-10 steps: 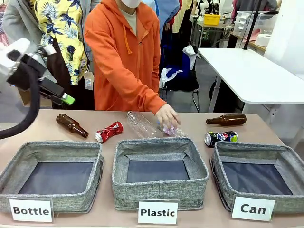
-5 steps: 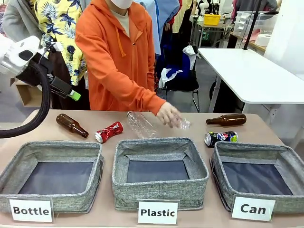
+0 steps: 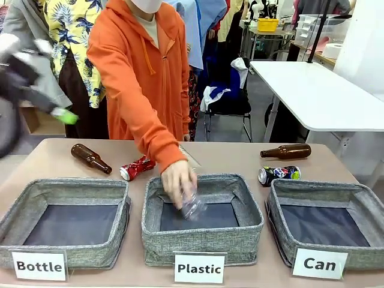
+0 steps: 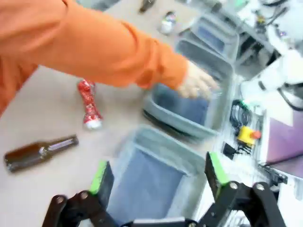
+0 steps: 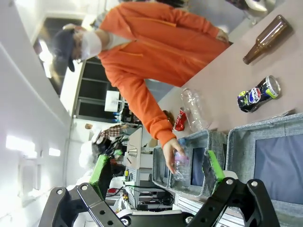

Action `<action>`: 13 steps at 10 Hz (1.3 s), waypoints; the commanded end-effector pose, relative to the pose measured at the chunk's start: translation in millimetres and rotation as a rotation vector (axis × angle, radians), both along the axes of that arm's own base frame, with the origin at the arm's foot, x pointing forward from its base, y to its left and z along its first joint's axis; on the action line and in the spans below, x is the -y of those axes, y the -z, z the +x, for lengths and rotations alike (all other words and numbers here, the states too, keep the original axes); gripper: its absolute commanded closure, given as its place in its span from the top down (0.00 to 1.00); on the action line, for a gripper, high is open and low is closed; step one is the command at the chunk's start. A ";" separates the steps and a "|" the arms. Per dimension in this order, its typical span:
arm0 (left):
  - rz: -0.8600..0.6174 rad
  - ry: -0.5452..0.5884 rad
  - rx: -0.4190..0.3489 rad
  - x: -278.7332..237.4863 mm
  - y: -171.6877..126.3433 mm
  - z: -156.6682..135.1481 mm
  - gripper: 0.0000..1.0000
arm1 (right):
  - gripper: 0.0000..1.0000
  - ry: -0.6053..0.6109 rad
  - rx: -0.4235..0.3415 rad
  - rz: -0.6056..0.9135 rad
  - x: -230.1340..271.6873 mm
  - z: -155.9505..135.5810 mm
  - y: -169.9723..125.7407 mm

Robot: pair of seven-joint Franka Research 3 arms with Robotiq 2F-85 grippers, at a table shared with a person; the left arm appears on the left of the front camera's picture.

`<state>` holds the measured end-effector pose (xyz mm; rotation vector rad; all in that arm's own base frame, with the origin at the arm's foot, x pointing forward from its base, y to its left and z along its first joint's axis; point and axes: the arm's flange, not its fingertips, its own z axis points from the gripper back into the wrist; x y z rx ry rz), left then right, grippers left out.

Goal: Sort the can waste into the basket.
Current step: Pick up the can waste from the table and place it in the right Fabric basket.

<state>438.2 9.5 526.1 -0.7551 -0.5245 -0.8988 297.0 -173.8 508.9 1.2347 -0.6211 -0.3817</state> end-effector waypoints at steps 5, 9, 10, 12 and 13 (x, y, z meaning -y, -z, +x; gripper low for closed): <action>-0.242 0.133 0.079 -135.5 -7.1 -140.6 1.00 | 1.00 -0.001 0.038 0.003 1.3 2.6 -1.3; -0.082 0.103 0.049 -69.9 -13.1 -86.3 1.00 | 1.00 -0.001 0.038 0.003 1.3 2.6 -1.3; 0.021 0.092 0.029 -35.3 -8.8 -53.6 1.00 | 1.00 -0.001 0.038 0.003 1.3 2.6 -1.3; 0.178 0.255 -0.030 29.1 9.0 12.7 1.00 | 1.00 -0.001 0.038 0.003 1.3 2.6 -1.3; 0.268 0.275 -0.015 65.7 19.5 44.8 1.00 | 1.00 -0.001 0.038 0.003 1.3 2.6 -1.3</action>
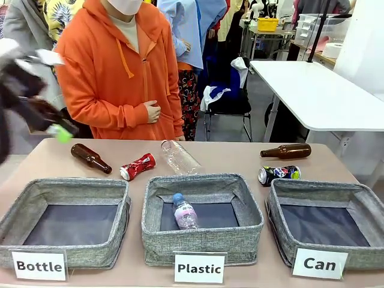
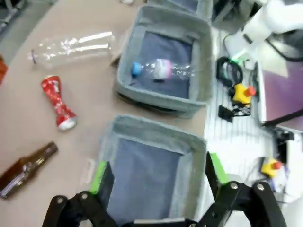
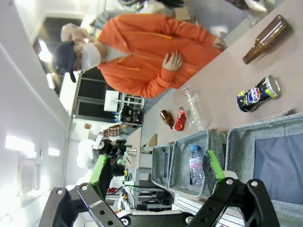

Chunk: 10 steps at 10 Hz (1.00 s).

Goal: Sort the can waste into the basket.
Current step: Pick up the can waste from the table and place it in the right Fabric basket.

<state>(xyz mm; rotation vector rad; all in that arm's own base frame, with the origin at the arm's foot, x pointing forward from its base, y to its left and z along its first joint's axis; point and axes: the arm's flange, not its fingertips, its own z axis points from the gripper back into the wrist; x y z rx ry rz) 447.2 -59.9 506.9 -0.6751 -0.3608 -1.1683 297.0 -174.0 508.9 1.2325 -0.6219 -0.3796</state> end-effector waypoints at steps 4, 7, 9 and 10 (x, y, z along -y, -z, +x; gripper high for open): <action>0.225 0.124 -0.008 66.1 42.0 96.9 1.00 | 1.00 -0.001 0.037 0.005 1.2 2.7 -1.4; 0.223 0.093 0.000 69.3 52.9 102.2 1.00 | 1.00 -0.001 0.037 0.005 1.2 2.7 -1.4; 0.227 0.139 0.145 79.6 73.0 100.4 1.00 | 1.00 -0.001 0.037 0.005 1.2 2.7 -1.4; 0.213 0.150 0.174 87.1 85.5 106.5 1.00 | 1.00 -0.001 0.037 0.005 1.2 2.7 -1.4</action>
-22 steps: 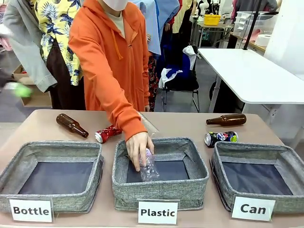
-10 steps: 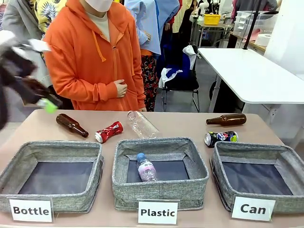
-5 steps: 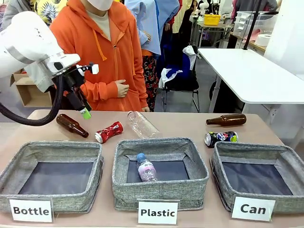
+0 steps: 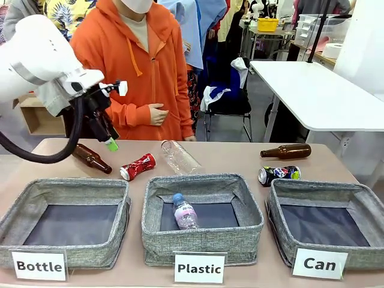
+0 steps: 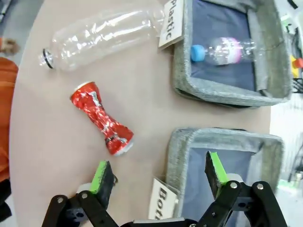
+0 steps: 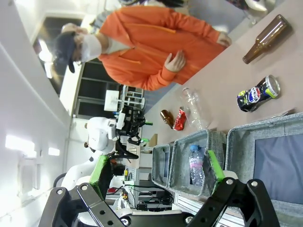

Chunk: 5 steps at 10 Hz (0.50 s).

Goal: Sort the can waste into the basket.
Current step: Pick up the can waste from the table and place it in the right Fabric basket.

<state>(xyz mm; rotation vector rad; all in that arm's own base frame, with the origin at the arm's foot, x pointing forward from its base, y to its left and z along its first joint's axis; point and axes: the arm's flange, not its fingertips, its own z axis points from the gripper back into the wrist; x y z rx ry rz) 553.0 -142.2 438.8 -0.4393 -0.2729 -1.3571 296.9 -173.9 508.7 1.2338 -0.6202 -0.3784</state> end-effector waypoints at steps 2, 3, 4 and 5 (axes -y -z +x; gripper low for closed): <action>-0.038 0.061 0.035 13.3 48.4 11.6 1.00 | 1.00 0.001 0.038 0.005 1.2 2.8 -1.6; -0.044 0.072 0.017 17.7 65.0 15.9 1.00 | 1.00 0.001 0.038 0.005 1.2 2.8 -1.6; -0.044 0.060 0.037 22.8 78.0 20.2 1.00 | 1.00 0.001 0.038 0.005 1.2 2.8 -1.6; -0.063 0.047 0.034 28.4 89.3 28.0 1.00 | 1.00 0.001 0.038 0.005 1.2 2.8 -1.6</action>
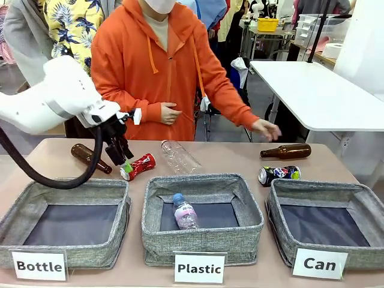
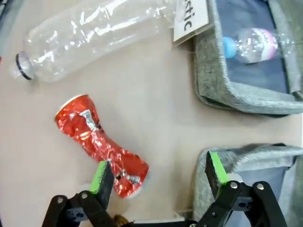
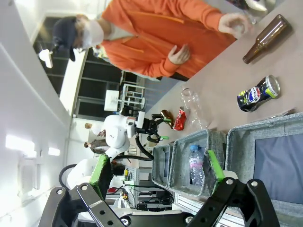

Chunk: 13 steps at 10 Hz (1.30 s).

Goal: Sort the can waste into the basket.
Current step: Pick up the can waste from the table and place it in the right Fabric basket.

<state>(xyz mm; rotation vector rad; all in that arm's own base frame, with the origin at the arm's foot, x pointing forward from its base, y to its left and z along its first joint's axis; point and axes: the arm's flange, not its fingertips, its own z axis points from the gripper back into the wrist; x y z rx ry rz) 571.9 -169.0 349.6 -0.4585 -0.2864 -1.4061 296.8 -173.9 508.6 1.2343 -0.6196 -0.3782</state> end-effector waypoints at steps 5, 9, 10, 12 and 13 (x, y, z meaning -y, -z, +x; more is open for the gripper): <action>0.054 -0.242 0.152 17.3 33.5 46.6 1.00 | 1.00 0.002 0.038 0.004 1.2 2.9 -1.7; 0.152 -0.262 0.076 21.7 51.8 56.5 1.00 | 1.00 0.002 0.038 0.004 1.2 2.9 -1.7; 0.152 -0.277 0.091 20.6 51.2 57.1 0.40 | 1.00 0.002 0.038 0.004 1.2 2.9 -1.7; 0.147 -0.278 0.090 17.0 47.7 56.0 0.00 | 1.00 0.002 0.038 0.004 1.2 2.9 -1.7; 0.150 -0.274 0.095 14.3 44.8 54.7 0.35 | 1.00 0.002 0.038 0.004 1.2 2.9 -1.7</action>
